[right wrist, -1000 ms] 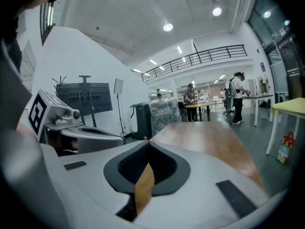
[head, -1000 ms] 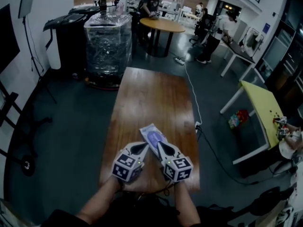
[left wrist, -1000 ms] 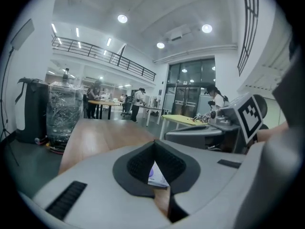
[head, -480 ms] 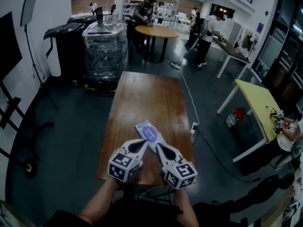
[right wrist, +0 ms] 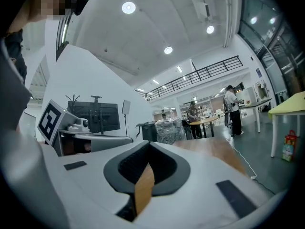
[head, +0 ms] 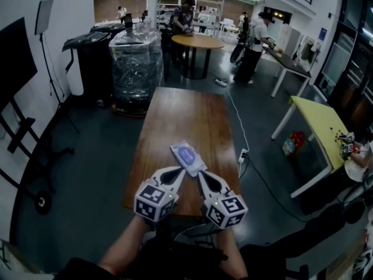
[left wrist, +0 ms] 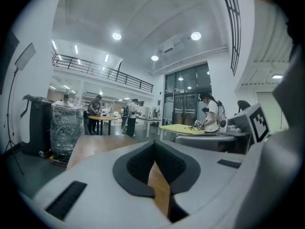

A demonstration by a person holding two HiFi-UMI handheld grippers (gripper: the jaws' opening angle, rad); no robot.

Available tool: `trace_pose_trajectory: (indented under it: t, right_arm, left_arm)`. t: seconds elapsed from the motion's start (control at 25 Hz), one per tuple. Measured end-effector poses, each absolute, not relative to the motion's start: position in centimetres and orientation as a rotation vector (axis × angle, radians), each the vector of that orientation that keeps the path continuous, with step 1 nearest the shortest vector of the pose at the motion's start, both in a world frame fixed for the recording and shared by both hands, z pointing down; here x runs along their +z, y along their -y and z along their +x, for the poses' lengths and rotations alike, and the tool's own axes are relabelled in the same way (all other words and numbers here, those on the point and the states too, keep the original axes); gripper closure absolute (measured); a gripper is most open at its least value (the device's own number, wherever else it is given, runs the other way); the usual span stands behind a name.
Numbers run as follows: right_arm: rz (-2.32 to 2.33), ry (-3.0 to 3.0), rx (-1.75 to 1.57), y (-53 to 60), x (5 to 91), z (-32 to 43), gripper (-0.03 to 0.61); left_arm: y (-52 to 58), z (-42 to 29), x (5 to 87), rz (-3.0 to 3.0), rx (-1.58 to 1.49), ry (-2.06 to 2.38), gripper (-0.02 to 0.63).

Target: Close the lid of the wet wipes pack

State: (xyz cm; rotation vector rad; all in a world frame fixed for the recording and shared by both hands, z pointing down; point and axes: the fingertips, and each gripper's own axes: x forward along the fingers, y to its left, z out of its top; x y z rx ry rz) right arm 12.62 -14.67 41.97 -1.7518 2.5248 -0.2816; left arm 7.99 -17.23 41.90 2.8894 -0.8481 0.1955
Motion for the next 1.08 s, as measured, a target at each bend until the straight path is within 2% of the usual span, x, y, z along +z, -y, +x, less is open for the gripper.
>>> trace_pose_trajectory:
  t: [1.08]
  right_arm:
    - [-1.737,-2.544,-0.258,10.7,41.5,12.7,0.570]
  left_arm:
    - [13.0,8.7,42.0,2.895,0.190,0.862,0.611]
